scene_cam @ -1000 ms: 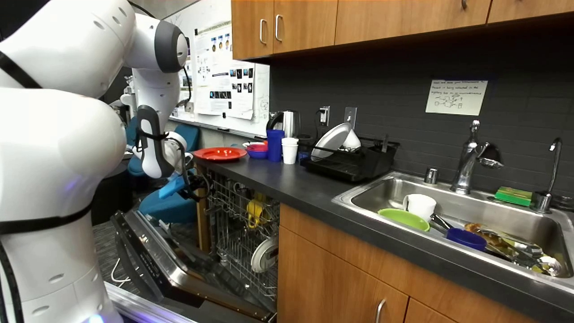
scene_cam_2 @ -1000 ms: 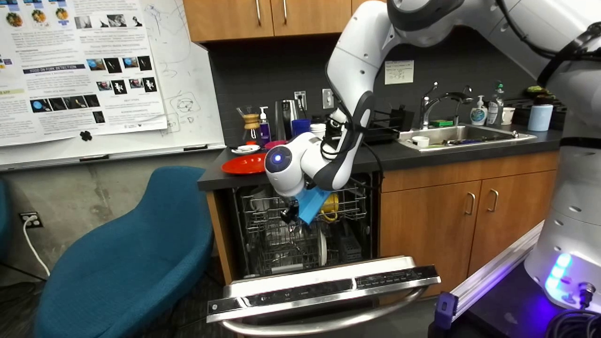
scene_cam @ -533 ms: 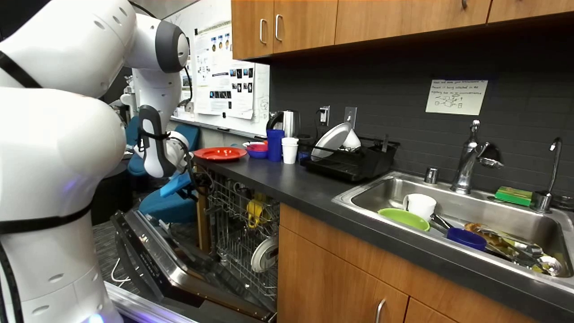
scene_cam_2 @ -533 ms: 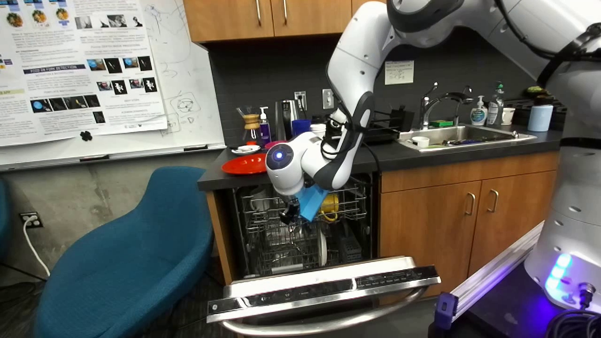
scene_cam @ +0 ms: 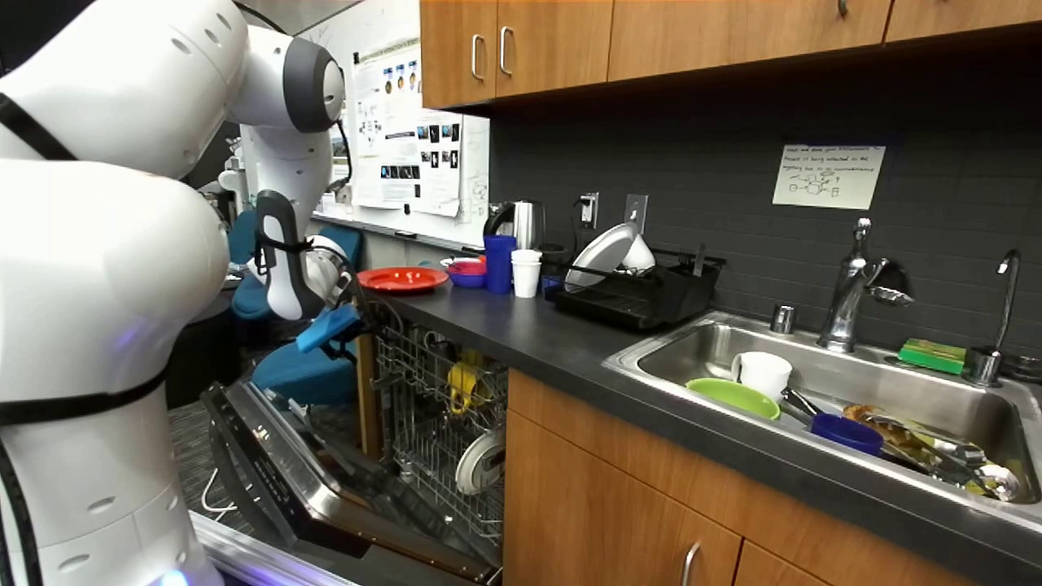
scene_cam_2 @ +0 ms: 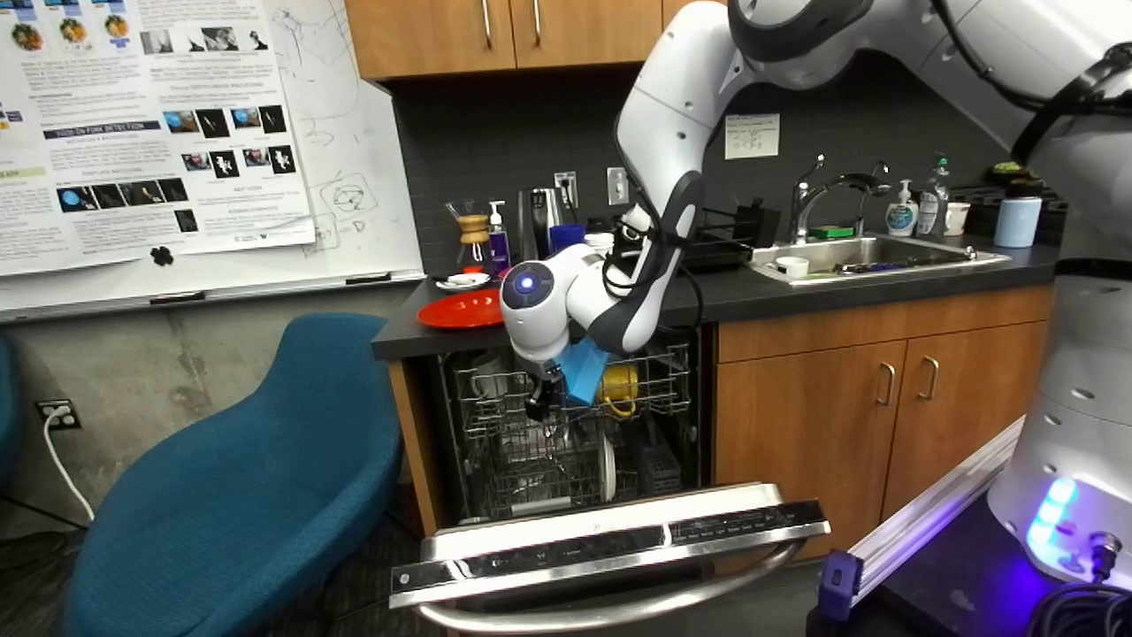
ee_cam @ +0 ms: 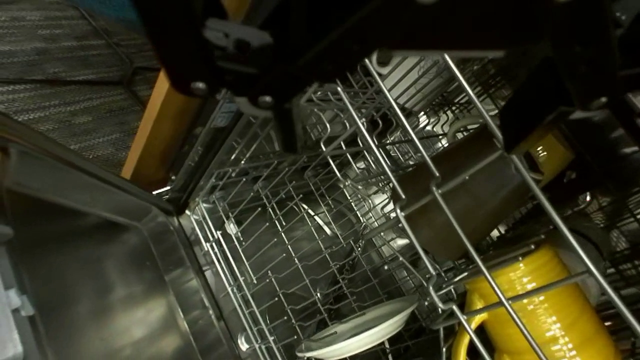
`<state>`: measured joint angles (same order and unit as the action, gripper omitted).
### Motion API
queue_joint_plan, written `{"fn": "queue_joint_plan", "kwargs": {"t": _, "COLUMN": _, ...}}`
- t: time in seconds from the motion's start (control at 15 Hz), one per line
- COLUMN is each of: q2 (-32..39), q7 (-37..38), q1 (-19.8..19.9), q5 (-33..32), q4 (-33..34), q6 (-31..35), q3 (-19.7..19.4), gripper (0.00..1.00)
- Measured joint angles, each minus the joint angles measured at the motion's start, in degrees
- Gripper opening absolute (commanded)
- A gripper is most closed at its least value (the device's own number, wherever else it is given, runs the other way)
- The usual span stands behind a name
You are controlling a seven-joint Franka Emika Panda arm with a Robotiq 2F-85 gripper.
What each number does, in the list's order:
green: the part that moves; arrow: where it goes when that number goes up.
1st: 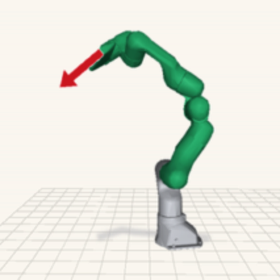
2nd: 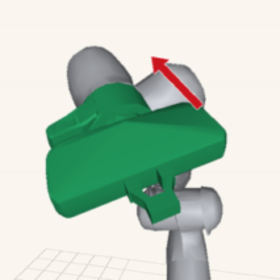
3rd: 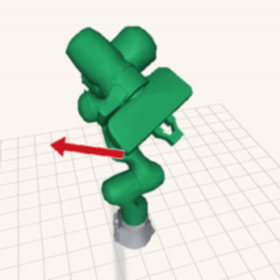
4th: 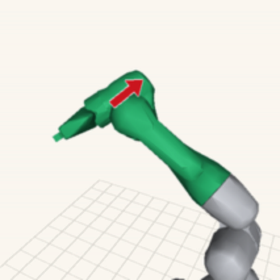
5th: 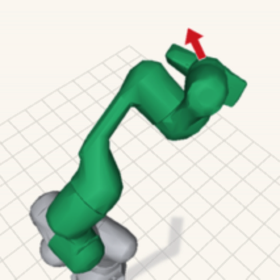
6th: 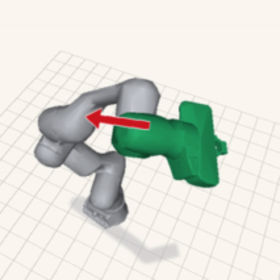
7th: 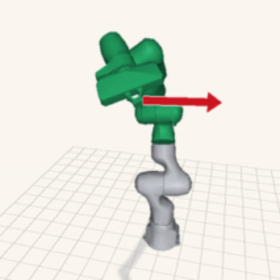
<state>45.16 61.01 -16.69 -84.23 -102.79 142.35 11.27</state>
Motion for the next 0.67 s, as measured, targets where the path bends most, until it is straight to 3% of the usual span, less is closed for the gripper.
{"fn": "queue_joint_plan", "kwargs": {"t": 0.67, "q2": 0.7, "q7": -0.7, "q1": -1.1, "q5": -2.5, "q4": 3.3, "q6": -1.2, "q3": -2.7, "gripper": 1.0}}
